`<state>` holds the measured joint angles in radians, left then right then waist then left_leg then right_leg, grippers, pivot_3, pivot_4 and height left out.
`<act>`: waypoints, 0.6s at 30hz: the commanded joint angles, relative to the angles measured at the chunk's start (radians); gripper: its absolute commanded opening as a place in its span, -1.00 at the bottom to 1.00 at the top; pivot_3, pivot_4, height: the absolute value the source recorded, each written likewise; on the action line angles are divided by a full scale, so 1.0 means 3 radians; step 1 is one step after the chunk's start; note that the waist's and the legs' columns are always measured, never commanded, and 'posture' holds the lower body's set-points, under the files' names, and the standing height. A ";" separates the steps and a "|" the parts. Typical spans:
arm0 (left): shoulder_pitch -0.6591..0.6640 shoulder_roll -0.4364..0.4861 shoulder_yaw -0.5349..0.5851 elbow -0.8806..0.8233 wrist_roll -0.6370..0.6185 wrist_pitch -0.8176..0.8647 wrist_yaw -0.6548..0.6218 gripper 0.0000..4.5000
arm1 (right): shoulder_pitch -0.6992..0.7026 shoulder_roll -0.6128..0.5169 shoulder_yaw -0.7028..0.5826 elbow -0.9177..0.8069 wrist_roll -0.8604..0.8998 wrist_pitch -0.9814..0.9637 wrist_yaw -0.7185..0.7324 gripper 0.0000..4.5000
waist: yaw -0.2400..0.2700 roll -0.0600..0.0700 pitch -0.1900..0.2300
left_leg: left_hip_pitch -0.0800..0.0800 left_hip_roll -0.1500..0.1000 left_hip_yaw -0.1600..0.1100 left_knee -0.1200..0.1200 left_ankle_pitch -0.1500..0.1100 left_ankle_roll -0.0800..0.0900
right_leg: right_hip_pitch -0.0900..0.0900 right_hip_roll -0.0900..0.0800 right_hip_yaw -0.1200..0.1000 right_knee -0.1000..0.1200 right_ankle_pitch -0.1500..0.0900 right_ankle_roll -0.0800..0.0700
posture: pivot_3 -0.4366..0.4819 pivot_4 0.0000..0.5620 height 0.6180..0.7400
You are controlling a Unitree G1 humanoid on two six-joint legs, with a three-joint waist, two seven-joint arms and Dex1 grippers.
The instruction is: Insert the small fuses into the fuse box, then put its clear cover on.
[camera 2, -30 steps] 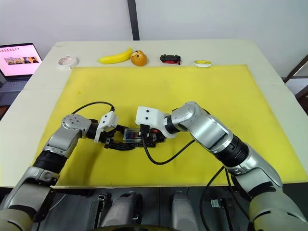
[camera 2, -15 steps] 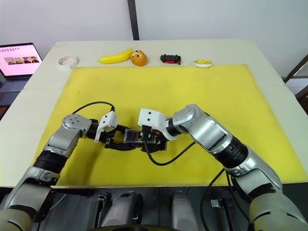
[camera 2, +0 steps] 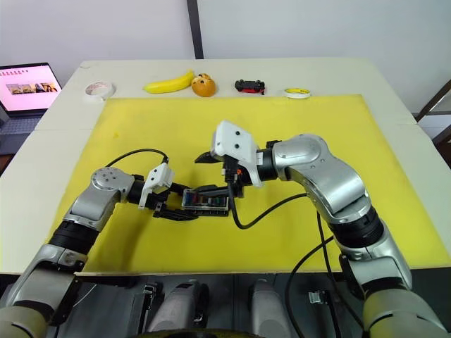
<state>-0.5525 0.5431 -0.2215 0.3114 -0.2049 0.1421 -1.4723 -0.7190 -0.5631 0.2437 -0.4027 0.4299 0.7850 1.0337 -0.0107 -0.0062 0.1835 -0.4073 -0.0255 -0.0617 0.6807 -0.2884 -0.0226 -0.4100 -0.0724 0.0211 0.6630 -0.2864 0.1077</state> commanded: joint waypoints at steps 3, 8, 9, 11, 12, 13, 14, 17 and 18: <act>0.0077 -0.0047 -0.0181 -0.0022 0.0036 0.0002 -0.0090 0.12 | 0.0280 0.0133 -0.0064 -0.0047 0.0047 -0.0302 -0.0119 -0.75 | 0.0001 0.0000 0.0000 | 0.0000 0.0000 0.0000 0.0000 0.0000 0.0000 | 0.0000 0.0000 0.0000 0.0000 0.0000 0.0000 | -0.05 -0.47 1.00; 0.0075 -0.0039 -0.0191 -0.0006 0.0031 -0.0034 -0.0092 0.12 | 0.0330 0.0193 -0.0020 -0.0021 0.0030 -0.0316 -0.0231 -0.98 | 0.0000 0.0000 0.0000 | 0.0001 0.0000 0.0000 0.0000 0.0000 0.0000 | 0.0000 0.0000 0.0000 0.0000 0.0000 0.0000 | -0.05 -0.47 1.00; 0.0079 -0.0037 -0.0190 -0.0016 0.0033 -0.0023 -0.0093 0.12 | 0.0326 0.0196 -0.0015 -0.0015 0.0034 -0.0312 -0.0243 -0.98 | 0.0000 0.0000 0.0000 | 0.0001 0.0000 0.0000 0.0000 0.0000 0.0000 | 0.0000 0.0000 0.0000 0.0000 0.0000 0.0000 | -0.05 -0.47 1.00; 0.0086 -0.0034 -0.0186 -0.0037 0.0036 0.0002 -0.0092 0.12 | 0.0326 0.0180 0.0007 0.0016 0.0014 -0.0300 -0.0263 -0.98 | 0.0000 0.0000 0.0000 | 0.0001 0.0000 0.0000 0.0000 0.0000 0.0000 | 0.0000 0.0000 0.0000 0.0000 0.0000 0.0000 | -0.05 -0.47 1.00; 0.0090 -0.0033 -0.0184 -0.0049 0.0037 0.0015 -0.0092 0.12 | 0.0330 0.0171 0.0020 0.0038 -0.0013 -0.0301 -0.0284 -0.98 | 0.0000 0.0000 0.0000 | 0.0001 0.0000 0.0000 0.0000 0.0000 0.0000 | 0.0000 0.0000 0.0000 0.0000 0.0000 0.0000 | -0.05 -0.47 1.00; 0.0094 -0.0031 -0.0184 -0.0059 0.0036 0.0019 -0.0091 0.12 | 0.0336 0.0164 0.0031 0.0052 -0.0029 -0.0304 -0.0296 -0.98 | 0.0000 0.0000 0.0000 | 0.0001 0.0000 0.0000 0.0000 0.0000 0.0000 | 0.0000 0.0000 0.0000 0.0000 0.0000 0.0000 | -0.05 -0.47 1.00; 0.0099 -0.0029 -0.0183 -0.0072 0.0032 0.0028 -0.0089 0.12 | 0.0347 0.0155 0.0044 0.0068 -0.0044 -0.0309 -0.0303 -0.98 | 0.0000 0.0000 0.0000 | 0.0001 0.0000 0.0000 0.0000 0.0000 0.0000 | 0.0000 0.0000 0.0000 0.0000 0.0000 0.0000 | -0.05 -0.47 1.00; 0.0109 -0.0026 -0.0178 -0.0103 0.0023 0.0047 -0.0083 0.12 | 0.0396 0.0132 0.0155 0.0211 -0.0114 -0.0248 -0.0309 -0.98 | -0.0001 0.0000 0.0000 | 0.0001 0.0000 0.0000 0.0000 0.0000 0.0000 | 0.0000 0.0000 0.0000 0.0000 0.0000 0.0000 | -0.05 -0.47 1.00; 0.0108 -0.0027 -0.0177 -0.0111 0.0022 0.0053 -0.0081 0.12 | 0.0410 0.0126 0.0258 0.0337 -0.0188 -0.0173 -0.0331 -0.98 | -0.0003 0.0000 0.0000 | 0.0001 0.0000 0.0000 0.0000 0.0000 0.0000 | 0.0000 0.0000 0.0000 0.0000 0.0000 0.0000 | -0.05 -0.47 1.00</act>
<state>-0.5471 0.5438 -0.2214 0.3014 -0.2050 0.1485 -1.4716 -0.6013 -0.5245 0.2966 -0.3220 0.3912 0.7190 0.9420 -0.0117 -0.0062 0.1835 -0.4070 -0.0255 -0.0616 0.6808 -0.2884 -0.0226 -0.4098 -0.0723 0.0212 0.6631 -0.2864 0.1076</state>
